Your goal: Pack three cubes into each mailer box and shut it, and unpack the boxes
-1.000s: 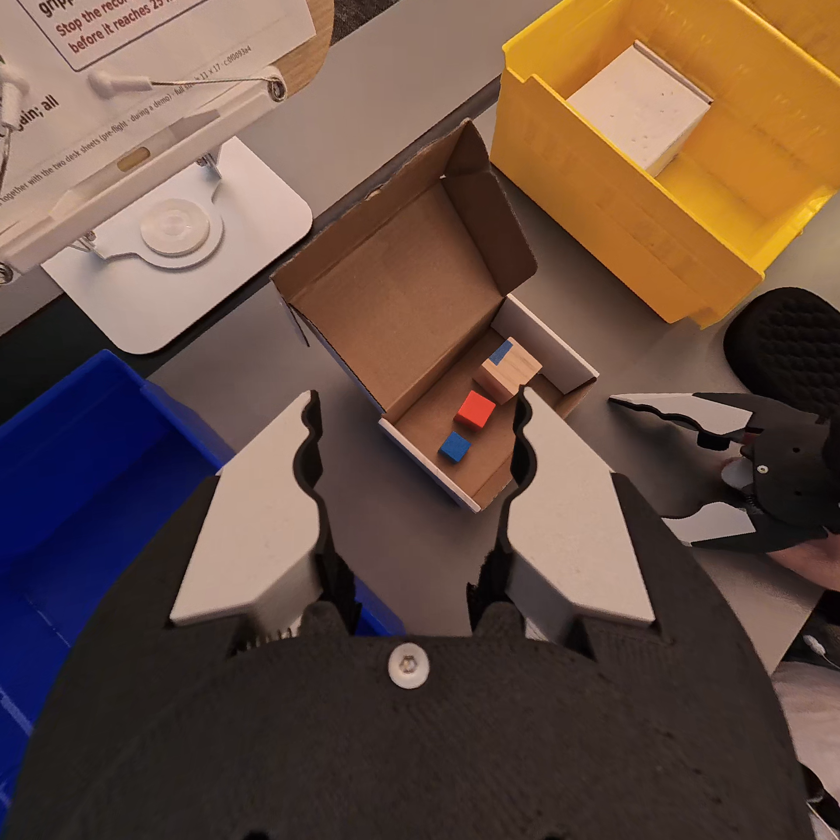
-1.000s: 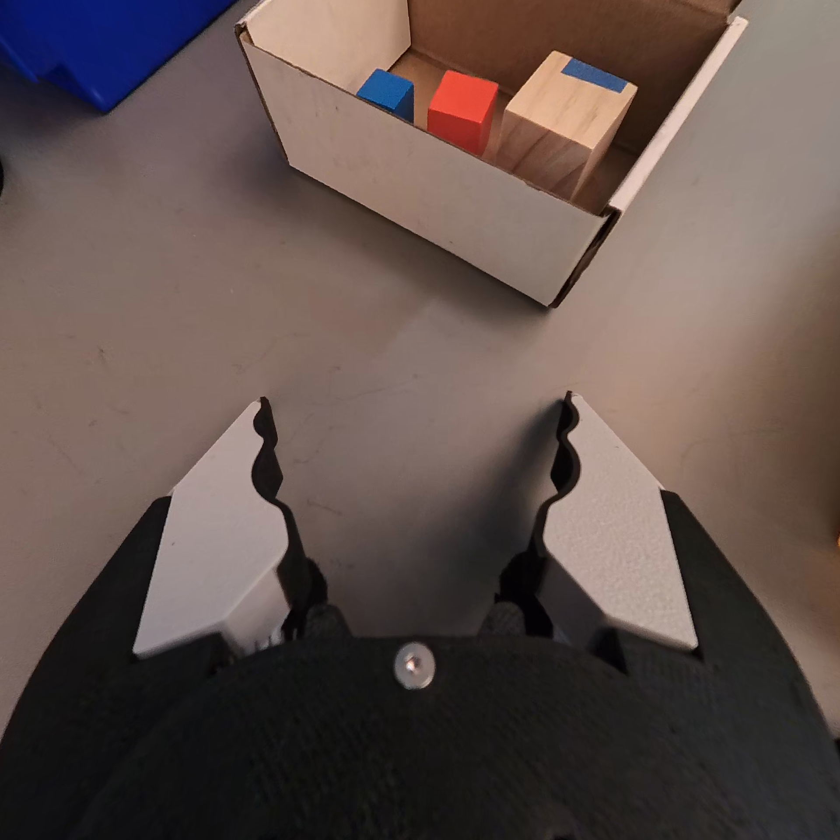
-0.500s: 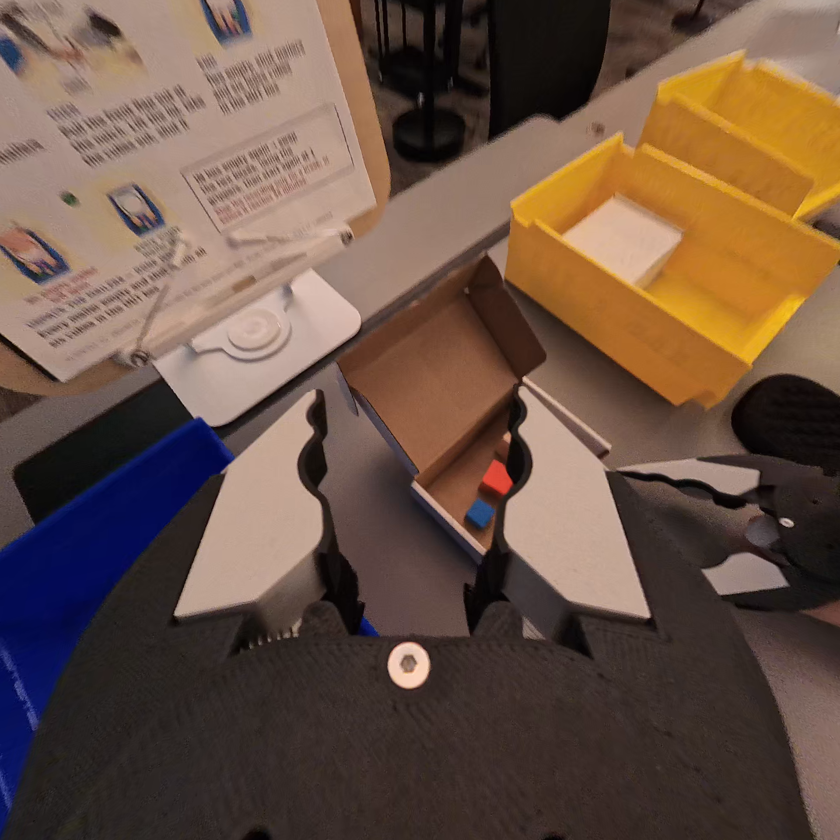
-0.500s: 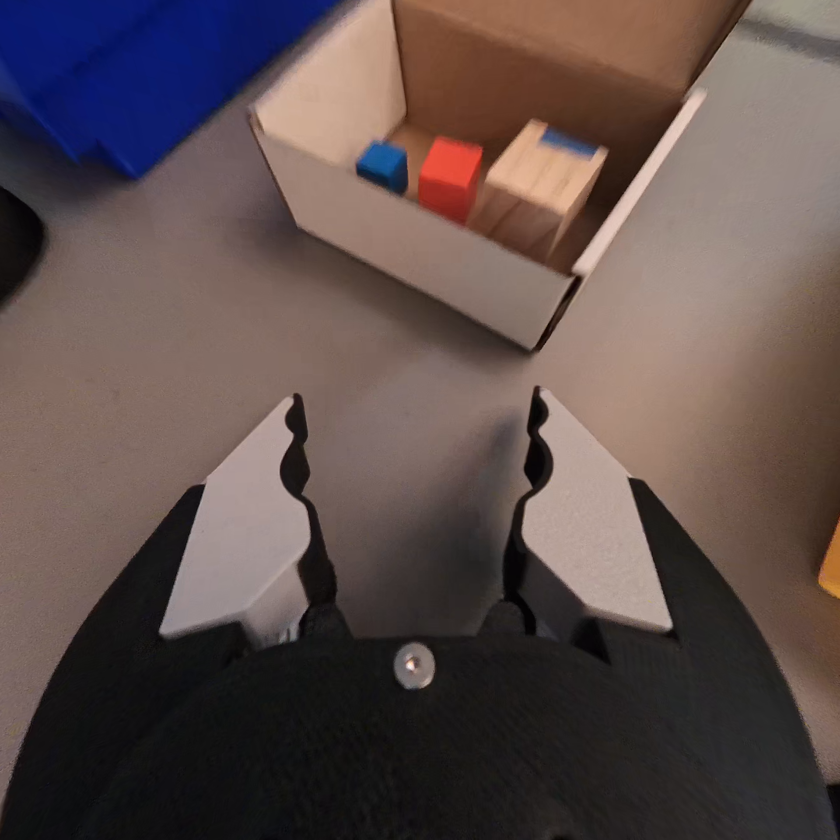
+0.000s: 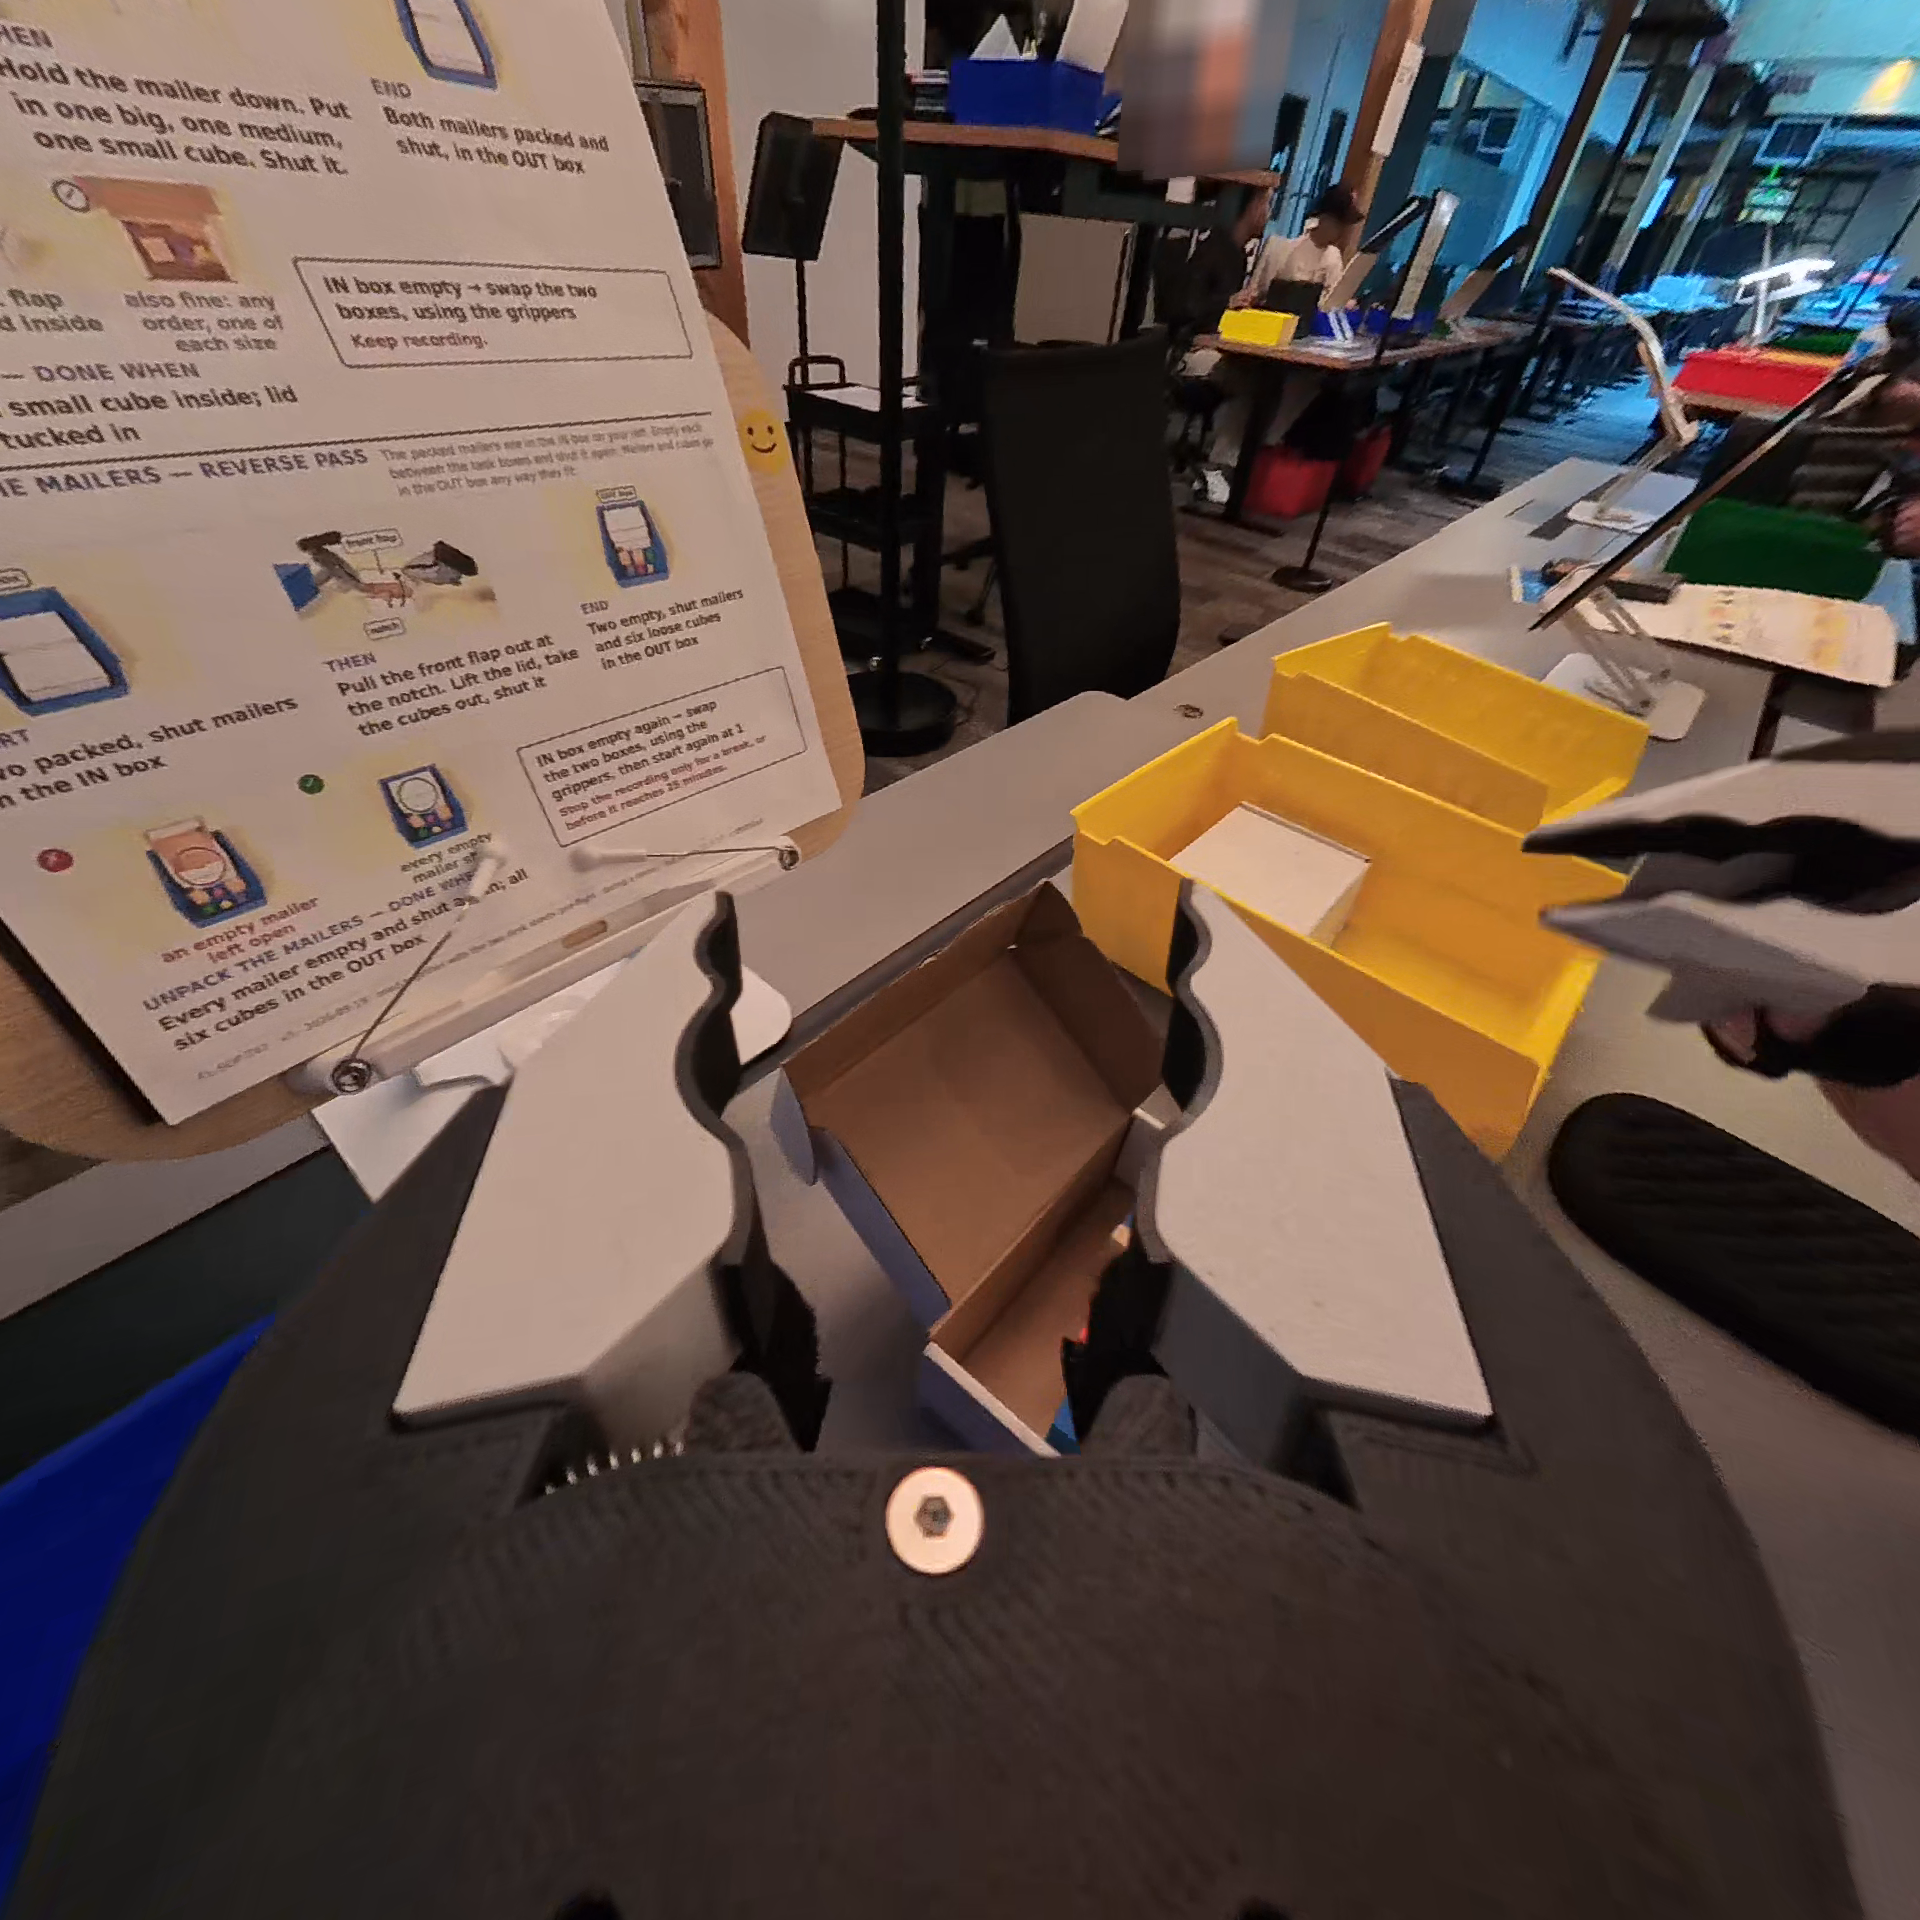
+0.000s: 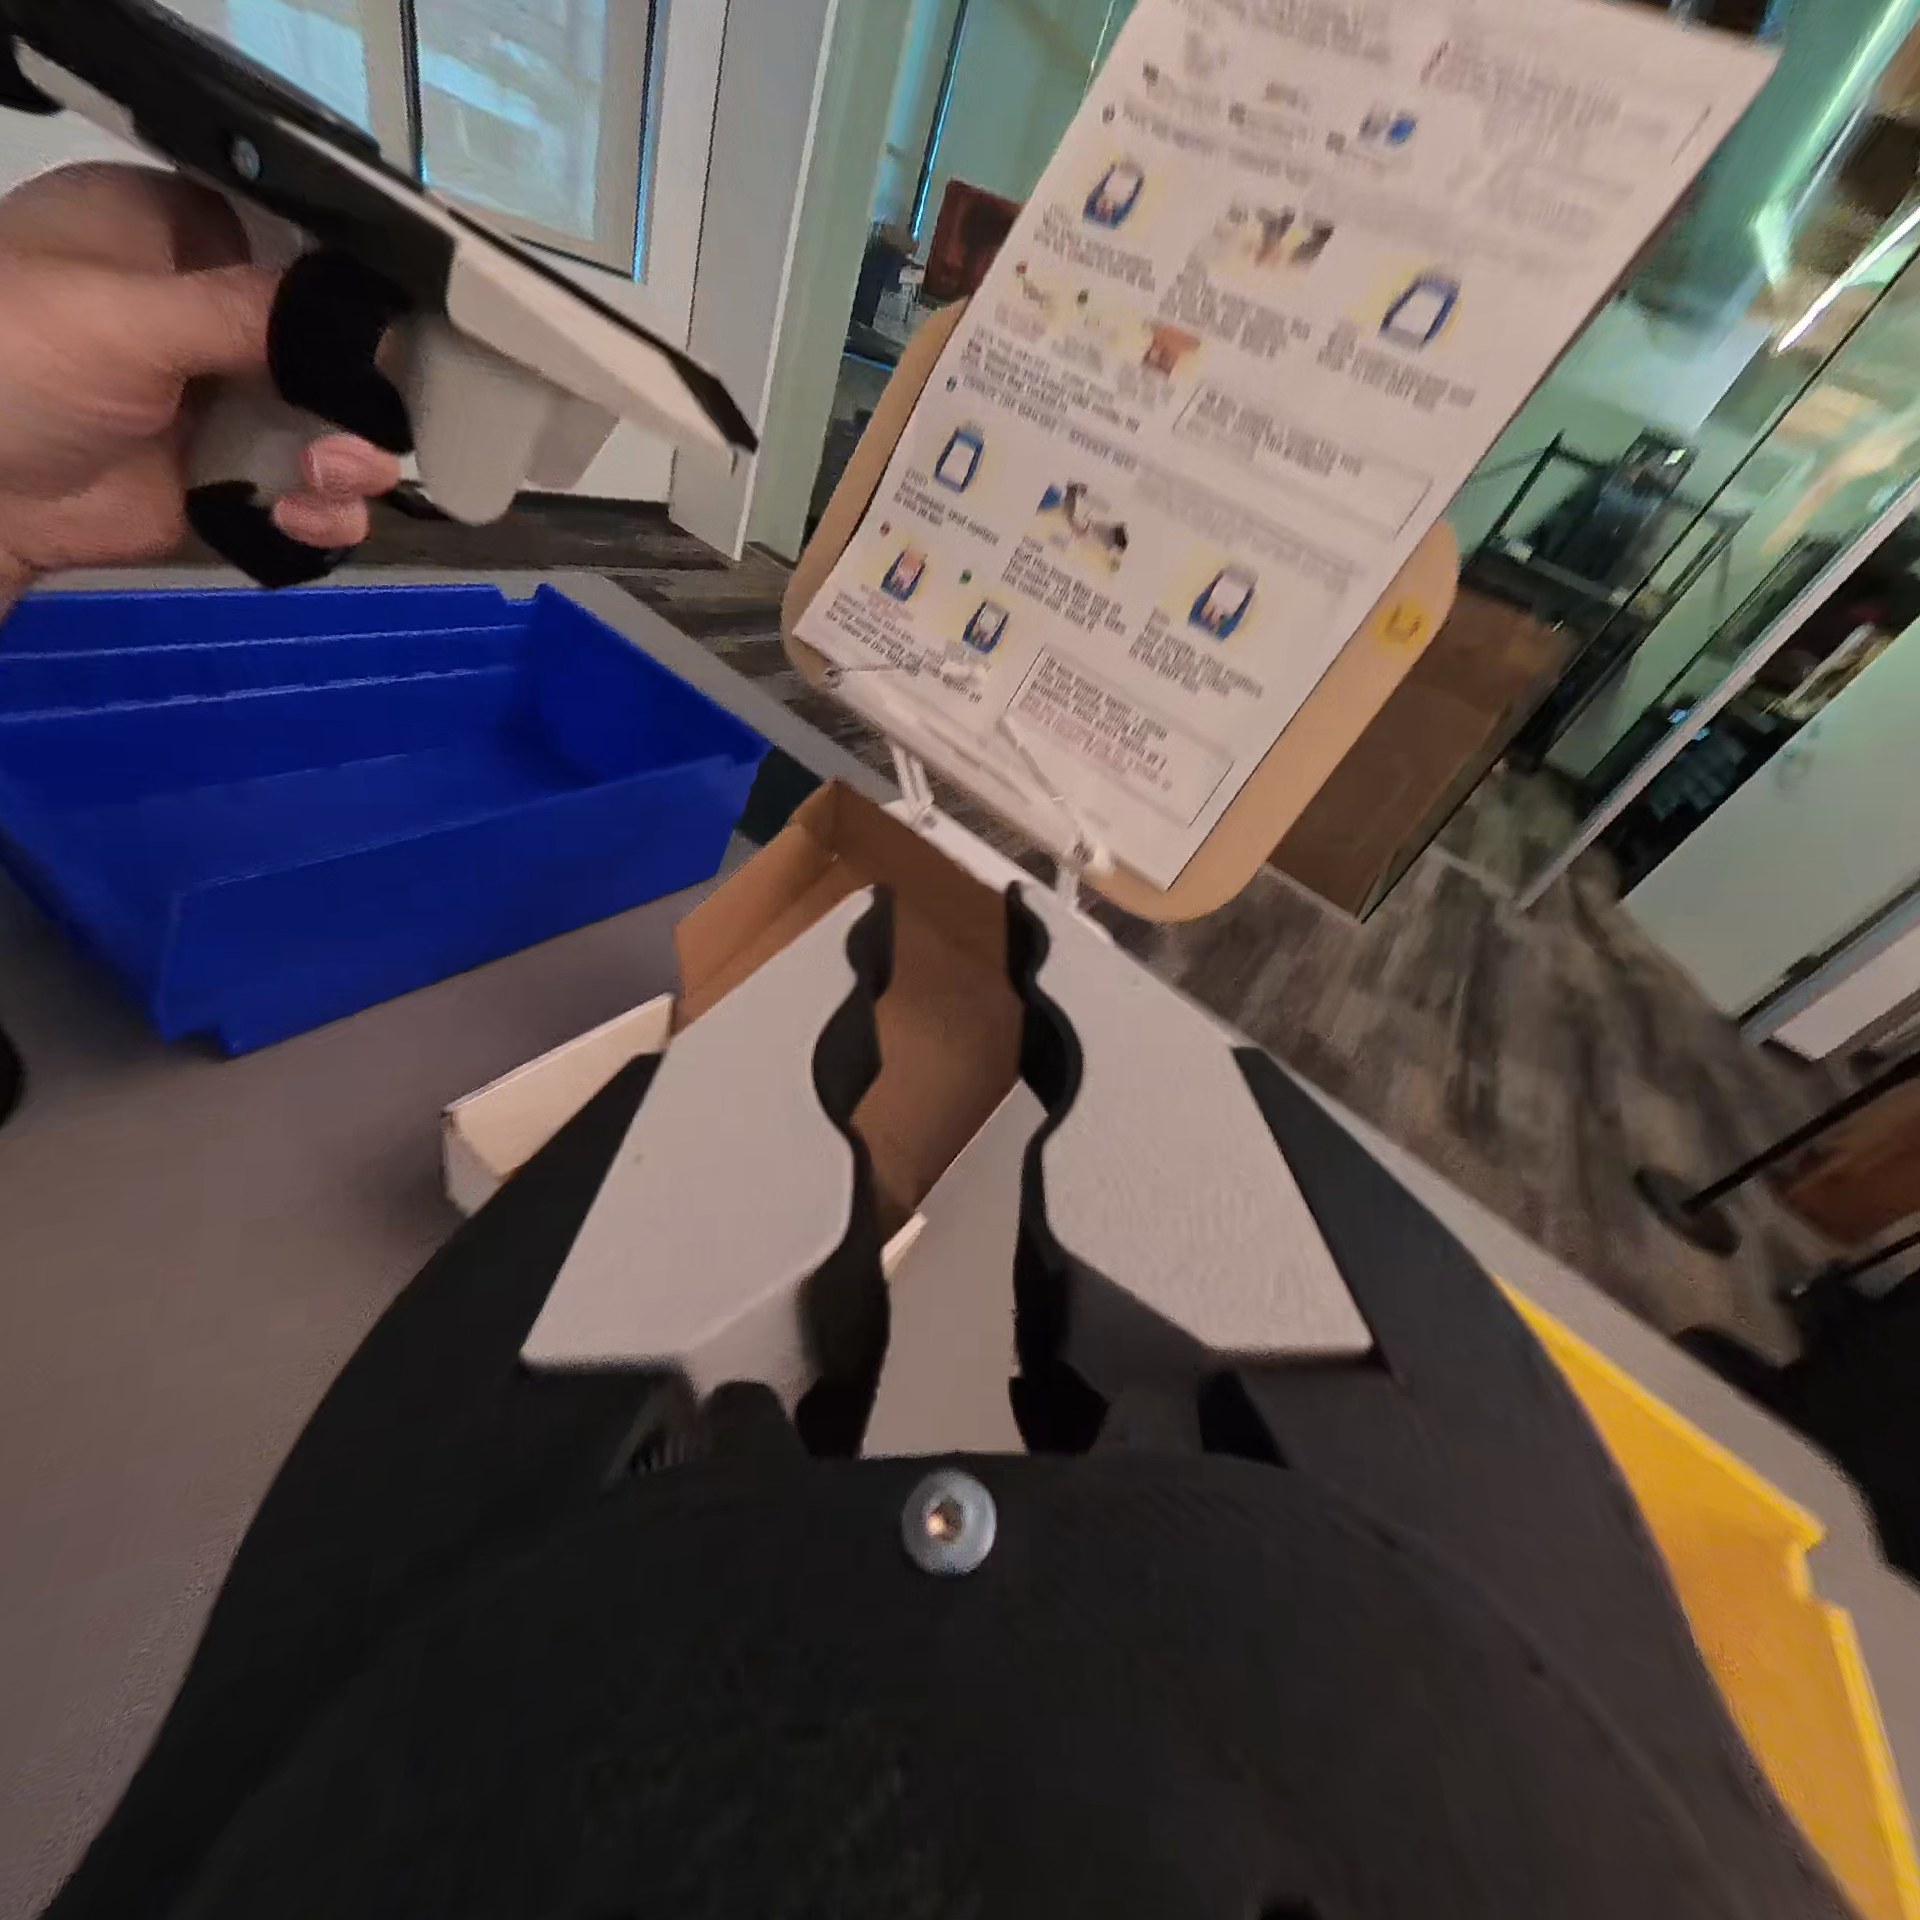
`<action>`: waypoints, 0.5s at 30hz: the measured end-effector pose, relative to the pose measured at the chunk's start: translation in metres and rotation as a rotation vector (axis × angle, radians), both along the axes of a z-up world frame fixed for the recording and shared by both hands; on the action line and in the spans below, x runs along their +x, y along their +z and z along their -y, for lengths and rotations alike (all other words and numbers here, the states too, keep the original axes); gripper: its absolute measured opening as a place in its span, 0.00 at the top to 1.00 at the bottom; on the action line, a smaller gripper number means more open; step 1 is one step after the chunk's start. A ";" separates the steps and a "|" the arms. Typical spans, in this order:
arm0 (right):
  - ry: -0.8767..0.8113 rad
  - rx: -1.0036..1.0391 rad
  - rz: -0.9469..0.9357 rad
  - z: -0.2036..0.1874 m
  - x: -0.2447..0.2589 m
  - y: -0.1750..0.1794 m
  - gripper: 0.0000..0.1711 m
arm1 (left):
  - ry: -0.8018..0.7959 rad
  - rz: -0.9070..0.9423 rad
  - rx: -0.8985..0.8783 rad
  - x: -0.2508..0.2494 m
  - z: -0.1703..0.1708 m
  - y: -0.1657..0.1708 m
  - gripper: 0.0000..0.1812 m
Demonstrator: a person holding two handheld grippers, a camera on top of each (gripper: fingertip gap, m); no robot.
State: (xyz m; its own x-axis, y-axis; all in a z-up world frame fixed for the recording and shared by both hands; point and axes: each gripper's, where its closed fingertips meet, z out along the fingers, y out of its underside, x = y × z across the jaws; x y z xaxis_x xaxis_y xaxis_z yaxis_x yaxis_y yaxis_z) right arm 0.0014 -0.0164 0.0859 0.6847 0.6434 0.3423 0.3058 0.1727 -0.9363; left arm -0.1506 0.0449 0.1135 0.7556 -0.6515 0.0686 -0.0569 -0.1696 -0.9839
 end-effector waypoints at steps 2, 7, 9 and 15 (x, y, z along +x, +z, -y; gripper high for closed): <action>-0.004 0.059 0.042 -0.008 -0.006 0.015 1.00 | 0.009 -0.004 0.014 0.000 -0.002 0.001 0.56; -0.005 0.119 0.024 -0.031 -0.012 0.045 1.00 | 0.007 0.005 0.036 0.002 0.000 0.007 0.56; 0.036 0.097 -0.012 -0.036 -0.016 0.051 1.00 | 0.009 0.007 0.055 0.001 0.003 0.012 0.56; 0.088 0.029 -0.031 -0.046 -0.018 0.042 0.97 | 0.043 0.040 0.149 -0.006 0.014 0.034 0.53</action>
State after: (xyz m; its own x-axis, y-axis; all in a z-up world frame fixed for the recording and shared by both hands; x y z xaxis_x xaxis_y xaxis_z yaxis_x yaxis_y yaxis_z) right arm -0.0168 0.0300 0.1281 0.6367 0.6917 0.3409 0.2588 0.2248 -0.9394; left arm -0.1564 0.0304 0.1473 0.7814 -0.6240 0.0041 -0.0129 -0.0228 -0.9997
